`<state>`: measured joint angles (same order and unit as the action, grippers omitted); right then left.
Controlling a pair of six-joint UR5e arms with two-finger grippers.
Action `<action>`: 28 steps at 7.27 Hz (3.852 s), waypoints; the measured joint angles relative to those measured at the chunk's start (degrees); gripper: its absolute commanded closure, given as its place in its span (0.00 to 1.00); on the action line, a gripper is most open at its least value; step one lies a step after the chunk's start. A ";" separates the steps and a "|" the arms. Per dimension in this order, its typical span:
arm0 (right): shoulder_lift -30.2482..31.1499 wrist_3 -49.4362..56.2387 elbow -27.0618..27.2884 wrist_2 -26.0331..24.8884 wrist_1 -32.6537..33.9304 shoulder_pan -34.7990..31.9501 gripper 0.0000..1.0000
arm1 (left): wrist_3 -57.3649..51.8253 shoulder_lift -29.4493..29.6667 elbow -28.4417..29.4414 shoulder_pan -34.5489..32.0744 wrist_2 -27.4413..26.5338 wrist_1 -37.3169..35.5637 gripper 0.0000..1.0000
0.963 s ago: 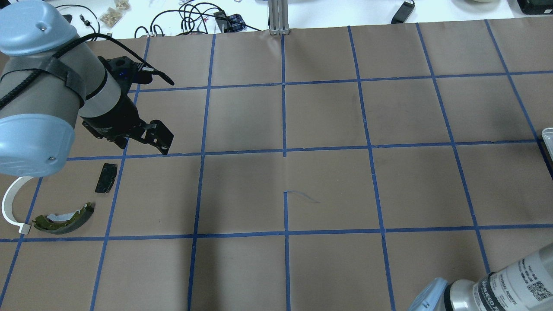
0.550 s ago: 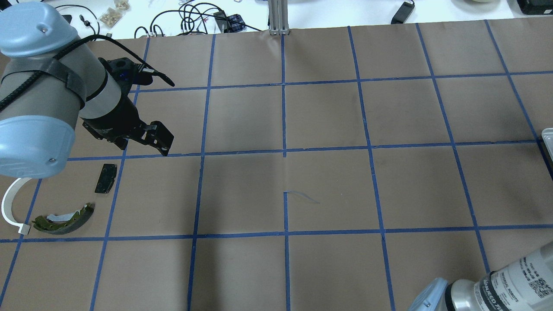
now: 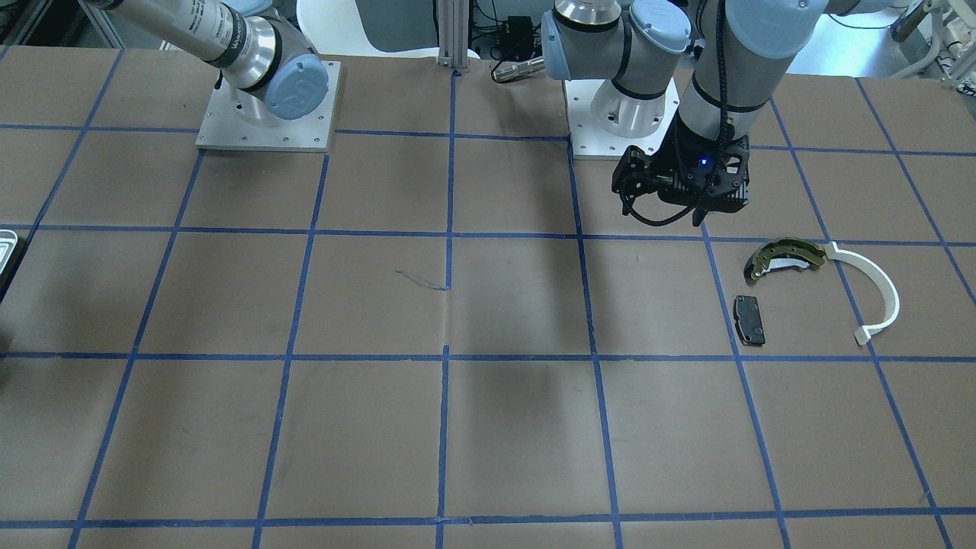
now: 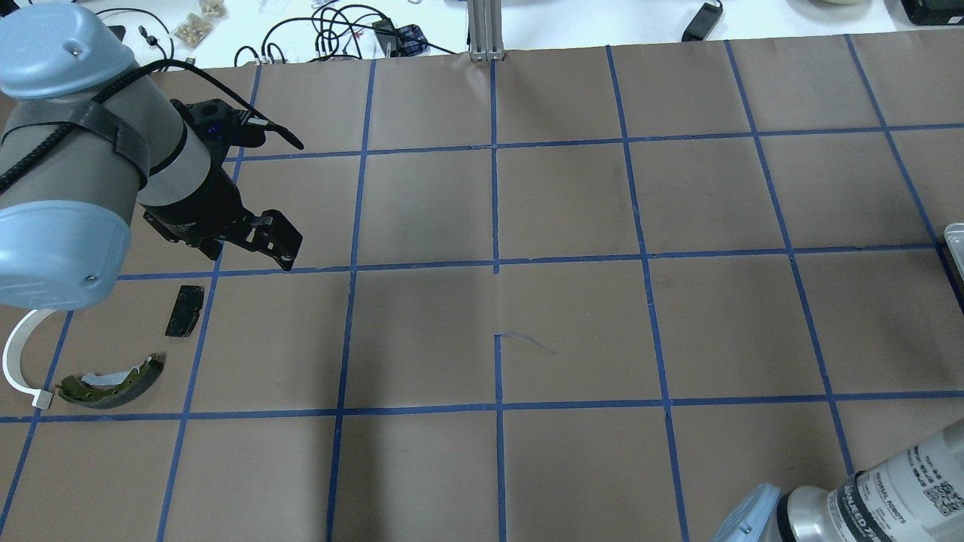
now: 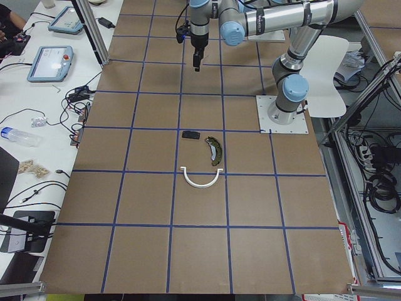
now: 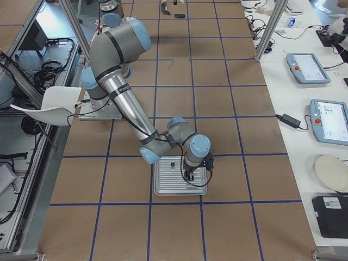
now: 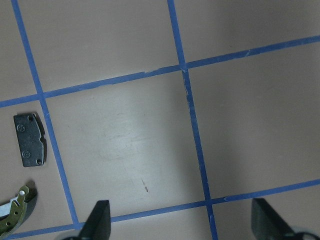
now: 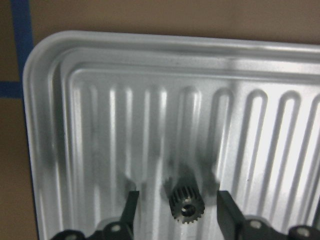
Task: Place bearing gear from tray to pile
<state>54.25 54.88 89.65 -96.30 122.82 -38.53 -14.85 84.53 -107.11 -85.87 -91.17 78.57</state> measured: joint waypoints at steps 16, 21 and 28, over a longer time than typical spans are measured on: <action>13.39 -24.25 3.42 -1.29 -11.89 -19.03 1.00 | -2.81 -0.08 -0.42 0.00 -2.34 -0.08 0.00; 20.00 -55.74 12.01 4.30 -12.19 -51.29 1.00 | -2.90 -0.06 -0.38 0.04 -2.40 -0.09 0.00; 11.16 -88.86 12.38 9.76 3.84 -80.37 0.00 | -3.71 -0.06 -0.47 0.17 -2.51 0.00 0.00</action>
<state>65.41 -33.98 102.03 -86.54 126.65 -118.90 -18.56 84.47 -107.58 -85.70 -93.68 78.57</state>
